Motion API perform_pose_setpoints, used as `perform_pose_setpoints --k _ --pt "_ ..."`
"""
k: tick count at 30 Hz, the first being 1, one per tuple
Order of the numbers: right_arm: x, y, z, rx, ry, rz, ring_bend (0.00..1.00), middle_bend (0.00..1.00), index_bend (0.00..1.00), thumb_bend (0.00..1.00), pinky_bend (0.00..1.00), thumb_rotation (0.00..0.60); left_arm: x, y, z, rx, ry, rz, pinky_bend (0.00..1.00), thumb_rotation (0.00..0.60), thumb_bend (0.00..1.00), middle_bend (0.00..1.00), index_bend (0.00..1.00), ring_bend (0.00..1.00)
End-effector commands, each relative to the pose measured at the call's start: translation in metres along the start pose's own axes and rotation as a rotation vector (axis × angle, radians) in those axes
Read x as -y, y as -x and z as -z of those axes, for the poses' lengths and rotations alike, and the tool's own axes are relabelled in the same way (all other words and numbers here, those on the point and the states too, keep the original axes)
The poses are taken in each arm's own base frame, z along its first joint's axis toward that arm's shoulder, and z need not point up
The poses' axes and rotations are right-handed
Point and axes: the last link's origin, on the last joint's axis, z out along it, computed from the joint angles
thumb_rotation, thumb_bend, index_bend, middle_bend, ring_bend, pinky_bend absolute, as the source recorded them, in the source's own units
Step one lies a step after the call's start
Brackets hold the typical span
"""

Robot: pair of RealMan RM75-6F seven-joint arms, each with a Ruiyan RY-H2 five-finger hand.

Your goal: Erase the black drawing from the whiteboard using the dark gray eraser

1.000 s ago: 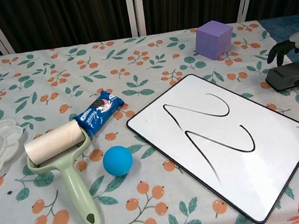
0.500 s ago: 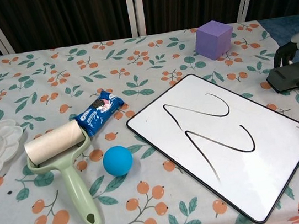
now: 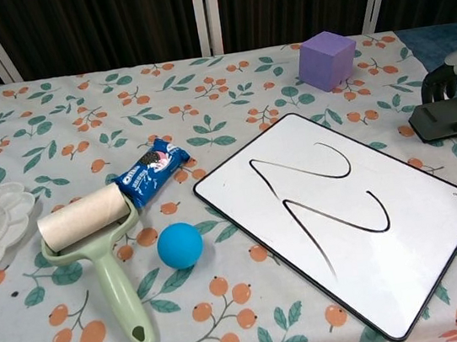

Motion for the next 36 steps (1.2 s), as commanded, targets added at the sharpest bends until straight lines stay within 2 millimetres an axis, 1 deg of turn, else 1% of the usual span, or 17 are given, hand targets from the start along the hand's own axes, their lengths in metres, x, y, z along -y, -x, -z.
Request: perform_pose_setpoints --k 1,5,9,11,14,18,20,24,26,28,32,36 --pt "-0.001 0.0 0.0 -0.014 0.003 0.0 0.36 0.43 0.44 0.23 0.49 0.6 0.0 0.0 0.0 0.0 0.0 0.0 0.16 0.6 0.0 0.07 0.07 0.04" --pt "-0.001 0.0 0.0 -0.03 0.005 0.006 0.4 0.47 0.48 0.25 0.5 0.6 0.0 0.0 0.0 0.0 0.0 -0.001 0.16 0.6 0.0 0.07 0.07 0.04" --pt "-0.002 0.0 0.0 -0.039 0.007 0.01 0.46 0.54 0.55 0.26 0.51 0.6 0.0 0.0 0.0 0.0 -0.001 0.001 0.16 0.6 0.0 0.07 0.08 0.04" --pt "-0.002 0.0 0.0 -0.043 0.007 0.008 0.48 0.57 0.58 0.27 0.53 0.6 0.0 0.0 0.0 -0.001 -0.001 0.001 0.16 0.6 0.0 0.07 0.08 0.04" --pt "-0.002 -0.001 0.001 -0.052 0.006 0.004 0.5 0.6 0.61 0.28 0.55 0.6 0.001 -0.001 0.001 -0.003 -0.002 0.0 0.16 0.6 0.0 0.07 0.07 0.04" --pt "0.0 -0.007 0.005 -0.074 -0.011 -0.009 0.53 0.63 0.65 0.29 0.59 0.6 0.001 -0.001 0.0 -0.004 -0.003 0.0 0.16 0.6 0.0 0.07 0.07 0.04" --pt "0.006 -0.014 0.009 -0.089 -0.037 -0.035 0.56 0.65 0.68 0.29 0.62 0.6 0.001 -0.002 0.0 -0.005 -0.003 0.001 0.16 0.6 0.0 0.07 0.07 0.04" --pt "0.028 -0.033 0.024 -0.121 -0.133 -0.082 0.61 0.7 0.75 0.29 0.69 0.6 0.001 -0.002 0.0 -0.006 -0.003 0.002 0.16 0.6 0.0 0.07 0.08 0.04" --pt "0.045 -0.042 0.034 -0.149 -0.201 -0.078 0.62 0.71 0.78 0.29 0.71 0.6 0.001 -0.003 0.0 -0.007 -0.002 0.001 0.16 0.6 0.0 0.07 0.08 0.04" --pt "0.064 -0.043 0.044 -0.151 -0.268 -0.067 0.63 0.72 0.79 0.29 0.72 0.6 0.001 -0.003 0.0 -0.007 -0.001 0.0 0.16 0.6 0.0 0.07 0.08 0.04" --pt "0.092 -0.031 0.059 -0.106 -0.368 0.01 0.65 0.74 0.82 0.29 0.75 0.6 0.0 -0.004 0.001 -0.012 -0.002 0.005 0.16 0.6 0.0 0.07 0.08 0.04" --pt "0.107 -0.013 0.076 -0.063 -0.427 0.082 0.65 0.74 0.82 0.29 0.75 0.6 0.002 -0.002 0.003 -0.006 -0.006 0.01 0.16 0.6 0.0 0.07 0.07 0.04"
